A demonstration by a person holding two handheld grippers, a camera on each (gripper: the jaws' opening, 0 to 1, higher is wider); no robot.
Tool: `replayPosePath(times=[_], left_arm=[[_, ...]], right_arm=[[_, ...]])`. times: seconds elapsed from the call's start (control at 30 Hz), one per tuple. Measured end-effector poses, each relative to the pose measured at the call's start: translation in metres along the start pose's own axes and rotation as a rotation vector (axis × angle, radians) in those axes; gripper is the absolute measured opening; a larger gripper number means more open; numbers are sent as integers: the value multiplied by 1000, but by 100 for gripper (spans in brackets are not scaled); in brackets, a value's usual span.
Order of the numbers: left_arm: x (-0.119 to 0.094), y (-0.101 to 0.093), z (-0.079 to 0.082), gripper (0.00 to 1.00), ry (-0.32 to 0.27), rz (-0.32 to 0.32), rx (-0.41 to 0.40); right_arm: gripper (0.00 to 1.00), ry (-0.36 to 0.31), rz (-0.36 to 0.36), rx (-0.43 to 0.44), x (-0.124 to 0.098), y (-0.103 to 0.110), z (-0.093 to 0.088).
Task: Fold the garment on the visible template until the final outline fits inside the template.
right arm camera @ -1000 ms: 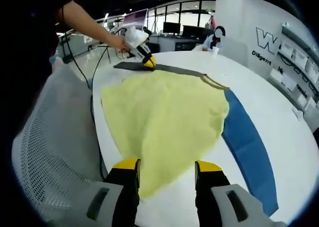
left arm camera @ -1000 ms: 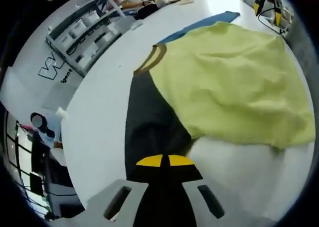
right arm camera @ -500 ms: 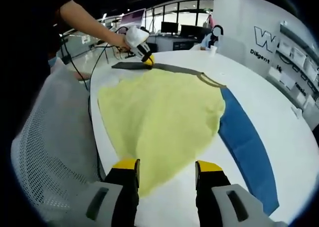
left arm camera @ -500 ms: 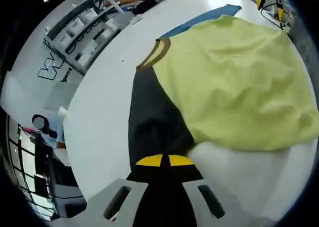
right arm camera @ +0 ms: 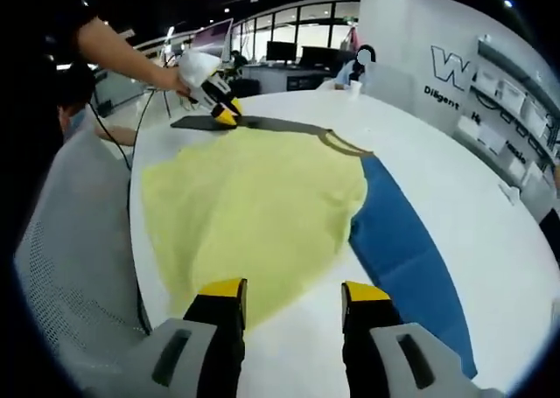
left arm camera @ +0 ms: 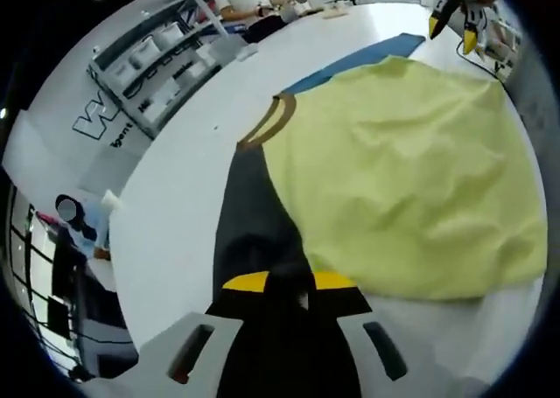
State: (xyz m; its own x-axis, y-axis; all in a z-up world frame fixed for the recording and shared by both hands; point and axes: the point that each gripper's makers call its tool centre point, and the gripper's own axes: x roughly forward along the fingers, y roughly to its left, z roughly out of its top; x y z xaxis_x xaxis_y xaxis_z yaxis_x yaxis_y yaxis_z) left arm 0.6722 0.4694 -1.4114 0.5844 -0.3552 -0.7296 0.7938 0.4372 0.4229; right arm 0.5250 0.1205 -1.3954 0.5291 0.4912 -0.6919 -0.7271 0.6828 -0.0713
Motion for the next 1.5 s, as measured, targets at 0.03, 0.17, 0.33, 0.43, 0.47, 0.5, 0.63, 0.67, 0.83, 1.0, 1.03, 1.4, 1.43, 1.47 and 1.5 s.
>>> replayPosePath(times=[0.03, 0.17, 0.33, 0.43, 0.47, 0.5, 0.63, 0.67, 0.83, 1.0, 1.03, 1.4, 1.43, 1.47, 1.5], left_arm=[[0, -1, 2, 24, -5, 1, 1], [1, -4, 7, 25, -23, -9, -23], [8, -7, 11, 28, -24, -21, -77], [11, -7, 14, 28, -28, -19, -78], [11, -7, 16, 28, -32, -19, -82], [11, -7, 19, 28, -40, -21, -90], [17, -13, 21, 29, -42, -44, -106], [18, -14, 21, 30, -39, -48, -106], [24, -21, 18, 34, -23, -70, -117], [27, -28, 17, 39, -8, -91, -126], [27, -30, 17, 40, -9, -98, -128], [26, -30, 18, 44, -21, -105, -140], [26, -30, 18, 44, -23, -105, -136], [26, -30, 18, 44, -23, -106, -132], [26, -30, 18, 44, -23, -106, -131]], right_arm=[[38, 1, -7, 0, 2, -3, 1], [37, -2, -36, 17, 9, -18, 5], [36, 1, -67, 38, 22, -36, 9], [35, 1, -82, 40, 29, -45, 13], [34, 2, -87, 42, 31, -47, 15], [34, 1, -91, 43, 32, -49, 17], [34, 12, -104, 51, 41, -58, 15], [33, 18, -109, 57, 44, -60, 14], [30, 36, -140, 90, 53, -72, 10], [28, 77, -165, 96, 62, -85, 1], [28, 83, -165, 96, 63, -87, -1], [27, 120, -185, 155, 69, -97, -16], [27, 98, -188, 172, 69, -97, -14], [28, 107, -194, 182, 68, -100, -16], [29, 105, -196, 188, 68, -101, -16]])
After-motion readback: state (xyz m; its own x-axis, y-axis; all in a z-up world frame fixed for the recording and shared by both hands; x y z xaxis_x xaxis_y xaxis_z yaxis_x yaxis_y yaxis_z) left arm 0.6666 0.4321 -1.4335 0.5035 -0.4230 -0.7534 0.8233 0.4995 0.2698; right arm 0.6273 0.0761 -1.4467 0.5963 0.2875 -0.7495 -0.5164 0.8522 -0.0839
